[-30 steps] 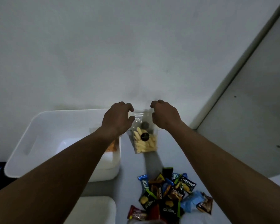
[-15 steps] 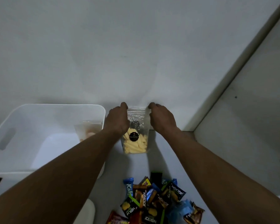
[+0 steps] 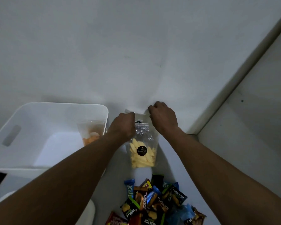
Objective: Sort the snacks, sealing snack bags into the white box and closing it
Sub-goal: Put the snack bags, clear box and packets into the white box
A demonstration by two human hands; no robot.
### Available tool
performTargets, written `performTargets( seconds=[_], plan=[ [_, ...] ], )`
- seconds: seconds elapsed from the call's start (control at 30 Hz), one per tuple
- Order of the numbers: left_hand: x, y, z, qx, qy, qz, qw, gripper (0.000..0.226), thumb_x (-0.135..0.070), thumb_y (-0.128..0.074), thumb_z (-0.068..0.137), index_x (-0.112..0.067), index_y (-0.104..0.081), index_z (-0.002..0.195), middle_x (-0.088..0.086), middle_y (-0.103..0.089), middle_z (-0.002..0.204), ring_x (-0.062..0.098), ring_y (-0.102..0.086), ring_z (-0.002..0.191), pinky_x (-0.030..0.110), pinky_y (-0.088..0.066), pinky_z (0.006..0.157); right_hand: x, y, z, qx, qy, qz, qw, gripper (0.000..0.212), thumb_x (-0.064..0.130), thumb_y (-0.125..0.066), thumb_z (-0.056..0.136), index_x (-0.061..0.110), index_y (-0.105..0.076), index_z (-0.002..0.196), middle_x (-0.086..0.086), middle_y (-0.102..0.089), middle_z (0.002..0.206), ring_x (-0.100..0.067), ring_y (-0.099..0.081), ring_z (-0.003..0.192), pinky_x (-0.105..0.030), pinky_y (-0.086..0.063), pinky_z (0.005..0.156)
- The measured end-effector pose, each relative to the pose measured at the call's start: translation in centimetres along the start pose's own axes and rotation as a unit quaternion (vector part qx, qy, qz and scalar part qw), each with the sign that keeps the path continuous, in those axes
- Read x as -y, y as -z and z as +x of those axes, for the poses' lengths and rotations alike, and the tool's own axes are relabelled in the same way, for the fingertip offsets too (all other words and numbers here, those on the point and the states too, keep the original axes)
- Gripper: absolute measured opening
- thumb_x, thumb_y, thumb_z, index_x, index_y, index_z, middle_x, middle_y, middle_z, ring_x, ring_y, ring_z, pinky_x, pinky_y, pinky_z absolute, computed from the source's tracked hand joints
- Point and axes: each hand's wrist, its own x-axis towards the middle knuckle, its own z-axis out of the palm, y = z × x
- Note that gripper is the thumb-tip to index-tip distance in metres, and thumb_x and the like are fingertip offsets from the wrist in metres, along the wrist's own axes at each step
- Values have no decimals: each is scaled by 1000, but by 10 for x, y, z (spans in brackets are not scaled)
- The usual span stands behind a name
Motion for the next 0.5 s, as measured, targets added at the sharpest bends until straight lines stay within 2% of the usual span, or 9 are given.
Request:
performTargets(
  seconds=[0.07,0.13,0.17,0.23,0.3,0.37,0.43,0.5],
  plan=[
    [-2,2,-3,8,-2,-14,1000,21,-7,-57,79,-12,-59,99,16,-67,94,36,-63,87,41,-52,74,0,5,-2,11,10,8,1000,11,3,-61,84,8,-63,93,-11,-66,93,-34,-59,96,-33,-33,58],
    [-1,3,-4,14,-5,-32,999,29,-7,-61,78,-16,-61,106,14,-69,97,33,-65,90,39,-53,79,0,12,-3,28,-3,46,999,7,8,-58,85,13,-54,87,-10,-66,88,-33,-58,89,-33,-33,58],
    [-1,3,-5,18,-10,-36,999,31,-9,-63,78,-18,-65,107,12,-72,97,30,-67,90,37,-54,81,-1,15,-2,39,-21,75,996,9,11,-57,85,15,-49,87,-10,-64,87,-32,-56,83,-33,-34,58],
    [-2,4,-8,27,-23,-44,998,23,-12,-66,78,-18,-75,99,8,-76,91,26,-70,85,35,-55,80,-4,23,-2,68,-65,133,987,13,14,-56,86,17,-50,97,-9,-66,94,-29,-54,78,-32,-36,62],
    [-5,9,-13,31,-33,-72,996,12,-14,-70,79,-16,-79,85,6,-76,81,22,-70,76,34,-55,75,-8,32,-3,78,-90,168,979,32,15,-55,88,22,-56,119,-5,-69,110,-28,-61,94,-30,-41,71],
    [-8,18,-19,32,-33,-108,993,8,-13,-73,80,-16,-80,80,4,-76,78,18,-69,73,29,-54,73,-10,44,-5,77,-104,176,976,39,16,-54,90,25,-61,128,0,-67,124,-25,-61,112,-31,-46,84],
    [-11,31,-25,33,-29,-127,991,7,-12,-74,80,-16,-80,80,3,-76,80,16,-68,75,24,-51,70,-10,60,-7,64,-117,179,975,30,18,-54,91,25,-71,115,2,-68,120,-23,-62,110,-31,-49,85],
    [-12,47,-31,31,-35,-139,989,10,-12,-71,81,-18,-79,80,1,-75,80,15,-68,75,25,-50,70,-7,79,-11,43,-121,172,977,24,21,-54,90,25,-74,102,4,-71,108,-22,-64,100,-29,-47,74]
  ],
)
